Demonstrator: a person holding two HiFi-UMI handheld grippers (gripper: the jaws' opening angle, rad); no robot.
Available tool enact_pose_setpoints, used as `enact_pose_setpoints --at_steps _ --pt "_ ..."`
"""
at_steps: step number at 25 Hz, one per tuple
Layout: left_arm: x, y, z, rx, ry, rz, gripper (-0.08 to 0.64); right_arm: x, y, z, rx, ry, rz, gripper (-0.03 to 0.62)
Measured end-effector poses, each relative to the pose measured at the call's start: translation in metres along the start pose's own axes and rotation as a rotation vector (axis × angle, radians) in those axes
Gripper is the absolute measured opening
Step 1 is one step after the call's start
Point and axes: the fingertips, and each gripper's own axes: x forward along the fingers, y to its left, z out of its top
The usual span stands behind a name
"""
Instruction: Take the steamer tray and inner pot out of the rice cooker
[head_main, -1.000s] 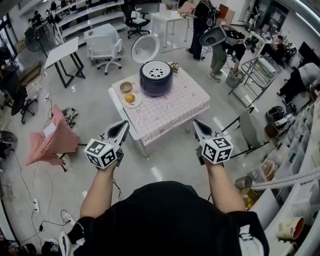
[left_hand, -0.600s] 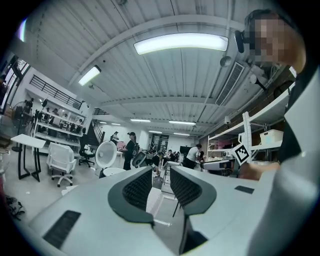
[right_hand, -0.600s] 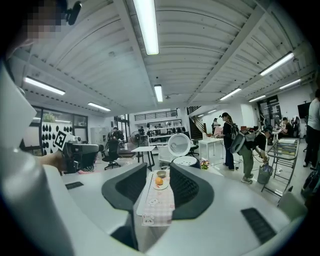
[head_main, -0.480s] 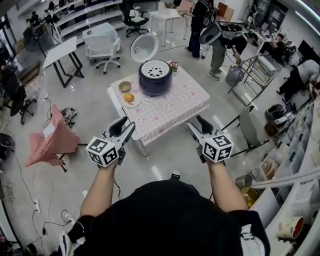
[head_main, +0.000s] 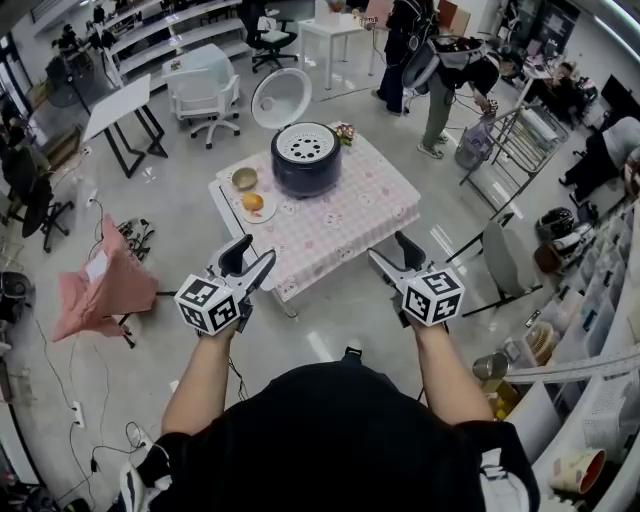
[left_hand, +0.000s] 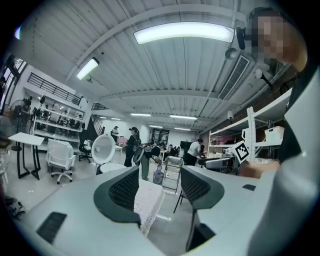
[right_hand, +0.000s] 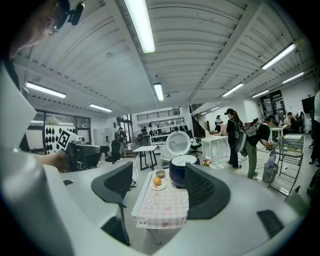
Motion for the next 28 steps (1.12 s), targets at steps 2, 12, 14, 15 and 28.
enact_pose_setpoints --at_steps 2,12,14,15,28 --pt "0.013 0.004 0.001 -0.002 0.007 0.005 0.272 0.007 -0.012 0.002 0.003 0.004 0.004 0.337" --pt "0.096 0.022 0.005 -0.010 0.025 0.029 0.281 0.045 -0.091 0.008 0.019 0.031 0.019 0.347" --pt "0.113 0.024 0.003 -0.012 0.033 0.033 0.283 0.052 -0.107 0.007 0.023 0.038 0.023 0.348" --pt "0.122 0.024 0.002 -0.012 0.038 0.034 0.284 0.055 -0.116 0.006 0.026 0.041 0.024 0.348" --pt "0.201 0.028 0.002 -0.025 0.076 0.075 0.287 0.092 -0.186 0.011 0.052 0.075 0.103 0.382"
